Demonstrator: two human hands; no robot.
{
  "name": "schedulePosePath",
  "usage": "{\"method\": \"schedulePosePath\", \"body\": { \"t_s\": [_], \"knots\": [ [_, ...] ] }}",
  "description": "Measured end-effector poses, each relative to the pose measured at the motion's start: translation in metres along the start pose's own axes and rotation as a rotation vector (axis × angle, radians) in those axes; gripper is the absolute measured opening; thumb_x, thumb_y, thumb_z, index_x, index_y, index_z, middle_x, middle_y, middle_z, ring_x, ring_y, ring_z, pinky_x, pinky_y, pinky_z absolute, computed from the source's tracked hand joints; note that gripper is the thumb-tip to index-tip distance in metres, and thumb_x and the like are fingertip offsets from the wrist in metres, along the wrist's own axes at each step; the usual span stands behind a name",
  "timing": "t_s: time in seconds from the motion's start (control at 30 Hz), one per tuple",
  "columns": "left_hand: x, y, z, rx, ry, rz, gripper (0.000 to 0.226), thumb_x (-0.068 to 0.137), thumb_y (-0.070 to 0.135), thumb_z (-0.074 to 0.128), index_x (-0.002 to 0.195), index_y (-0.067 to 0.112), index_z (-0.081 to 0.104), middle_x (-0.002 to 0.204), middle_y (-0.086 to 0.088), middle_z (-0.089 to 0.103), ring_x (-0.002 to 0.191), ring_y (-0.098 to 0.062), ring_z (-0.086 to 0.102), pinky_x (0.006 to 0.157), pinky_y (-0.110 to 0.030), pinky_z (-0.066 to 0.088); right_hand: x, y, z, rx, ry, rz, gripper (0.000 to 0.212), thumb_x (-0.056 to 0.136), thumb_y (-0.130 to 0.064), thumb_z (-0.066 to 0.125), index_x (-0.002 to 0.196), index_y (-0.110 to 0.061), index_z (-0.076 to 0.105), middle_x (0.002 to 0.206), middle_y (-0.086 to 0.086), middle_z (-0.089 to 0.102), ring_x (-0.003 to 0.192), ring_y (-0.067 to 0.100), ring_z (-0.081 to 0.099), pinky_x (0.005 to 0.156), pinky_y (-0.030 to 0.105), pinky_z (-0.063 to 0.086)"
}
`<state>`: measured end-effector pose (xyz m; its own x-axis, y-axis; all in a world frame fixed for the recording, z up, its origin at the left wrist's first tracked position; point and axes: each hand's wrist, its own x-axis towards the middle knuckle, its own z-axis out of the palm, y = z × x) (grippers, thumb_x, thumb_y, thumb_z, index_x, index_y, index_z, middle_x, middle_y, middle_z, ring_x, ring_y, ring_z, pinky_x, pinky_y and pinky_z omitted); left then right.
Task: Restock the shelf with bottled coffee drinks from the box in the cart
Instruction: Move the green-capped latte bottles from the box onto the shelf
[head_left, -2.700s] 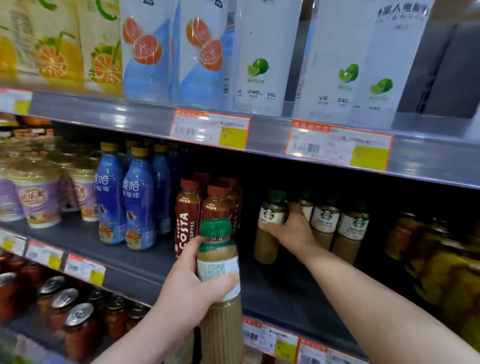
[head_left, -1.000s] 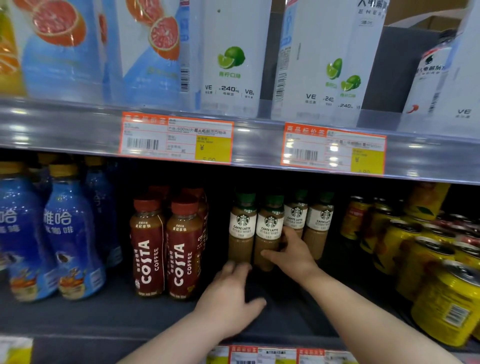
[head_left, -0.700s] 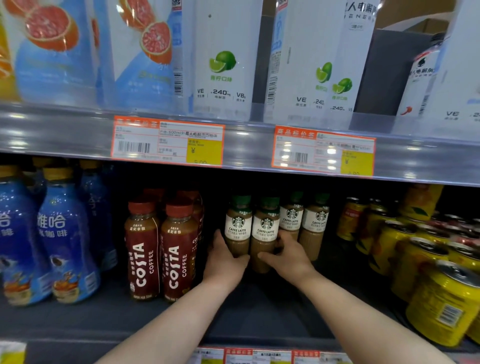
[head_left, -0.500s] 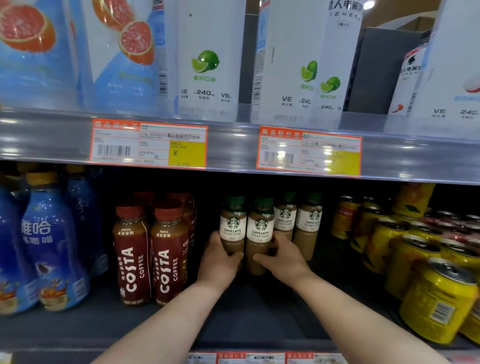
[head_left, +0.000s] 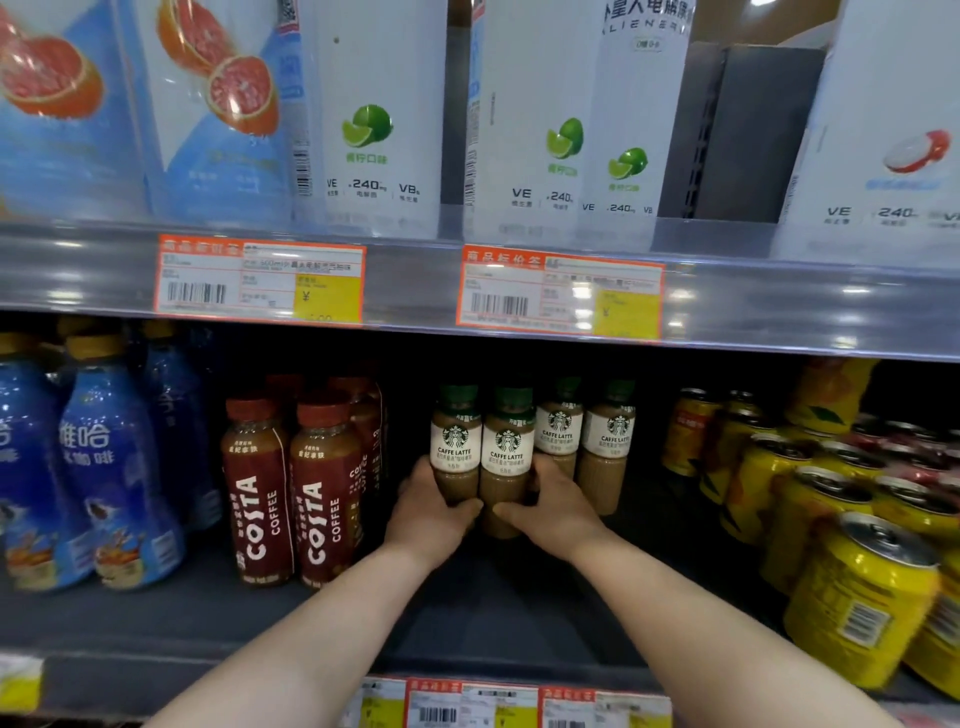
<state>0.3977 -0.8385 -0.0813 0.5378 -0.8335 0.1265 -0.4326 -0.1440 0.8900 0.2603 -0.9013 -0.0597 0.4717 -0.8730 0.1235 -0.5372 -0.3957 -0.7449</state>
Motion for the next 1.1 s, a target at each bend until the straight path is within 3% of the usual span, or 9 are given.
{"method": "schedulePosePath", "body": {
  "t_s": [0.17, 0.27, 0.37, 0.47, 0.57, 0.77, 1.1],
  "knots": [
    [-0.022, 0.006, -0.004, 0.301, -0.001, -0.026, 0.072, 0.080, 0.037, 0.068, 0.140, 0.024, 0.030, 0.137, -0.007, 0.039, 0.122, -0.027, 0.047, 0.100, -0.034, 0.042, -0.013, 0.004, -0.011, -0.256, 0.037, -0.020, 0.058, 0.087, -0.037, 0.062, 0.135, -0.022, 0.034, 0.135, 0.004, 0.048, 0.121, 0.022, 0.051, 0.095, 0.034, 0.047],
    [-0.043, 0.010, -0.012, 0.583, -0.013, 0.094, 0.075, 0.084, 0.046, 0.061, 0.145, 0.020, 0.026, 0.147, -0.009, 0.030, 0.130, -0.029, 0.039, 0.105, -0.037, 0.038, -0.028, 0.002, -0.016, -0.537, 0.035, -0.211, 0.044, 0.089, -0.039, 0.056, 0.126, -0.021, 0.041, 0.131, 0.003, 0.045, 0.116, 0.024, 0.049, 0.089, 0.034, 0.047],
    [-0.068, 0.010, -0.020, 0.856, -0.003, 0.265, 0.069, 0.087, 0.051, 0.053, 0.145, 0.022, 0.028, 0.150, -0.004, 0.026, 0.132, -0.026, 0.035, 0.106, -0.037, 0.036, -0.045, 0.001, -0.015, -0.691, -0.016, -0.360, 0.043, 0.089, -0.042, 0.053, 0.125, -0.021, 0.044, 0.126, 0.003, 0.045, 0.117, 0.026, 0.046, 0.092, 0.035, 0.042],
    [-0.087, 0.007, -0.027, 0.899, -0.013, 0.396, 0.062, 0.088, 0.052, 0.051, 0.141, 0.023, 0.035, 0.144, -0.001, 0.035, 0.129, -0.023, 0.038, 0.104, -0.036, 0.037, -0.062, -0.006, -0.010, -0.751, -0.057, -0.410, 0.045, 0.089, -0.044, 0.052, 0.129, -0.024, 0.044, 0.128, 0.002, 0.046, 0.119, 0.026, 0.045, 0.094, 0.035, 0.040],
    [-0.104, 0.004, -0.041, 0.881, -0.012, 0.404, 0.061, 0.089, 0.051, 0.049, 0.140, 0.022, 0.035, 0.142, -0.001, 0.038, 0.128, -0.021, 0.039, 0.104, -0.036, 0.037, -0.077, -0.019, -0.001, -0.747, -0.051, -0.471, 0.043, 0.089, -0.045, 0.051, 0.127, -0.026, 0.046, 0.127, 0.001, 0.050, 0.118, 0.025, 0.047, 0.094, 0.035, 0.039],
    [-0.159, -0.032, -0.109, 0.911, 0.051, 0.271, 0.062, 0.087, 0.052, 0.048, 0.140, 0.023, 0.034, 0.138, 0.001, 0.041, 0.125, -0.022, 0.041, 0.101, -0.038, 0.039, -0.119, -0.070, 0.052, -0.688, -0.135, -0.576, 0.043, 0.089, -0.043, 0.050, 0.128, -0.027, 0.045, 0.124, -0.001, 0.051, 0.117, 0.023, 0.048, 0.094, 0.036, 0.040],
    [-0.321, -0.137, -0.283, 1.017, 0.151, -0.185, 0.061, 0.086, 0.053, 0.050, 0.136, 0.021, 0.035, 0.137, -0.001, 0.039, 0.129, -0.025, 0.039, 0.103, -0.038, 0.038, -0.239, -0.187, 0.212, -0.651, -0.369, -0.806, 0.046, 0.089, -0.045, 0.051, 0.130, -0.025, 0.043, 0.127, 0.001, 0.051, 0.120, 0.026, 0.047, 0.095, 0.038, 0.041]
  ]
}}
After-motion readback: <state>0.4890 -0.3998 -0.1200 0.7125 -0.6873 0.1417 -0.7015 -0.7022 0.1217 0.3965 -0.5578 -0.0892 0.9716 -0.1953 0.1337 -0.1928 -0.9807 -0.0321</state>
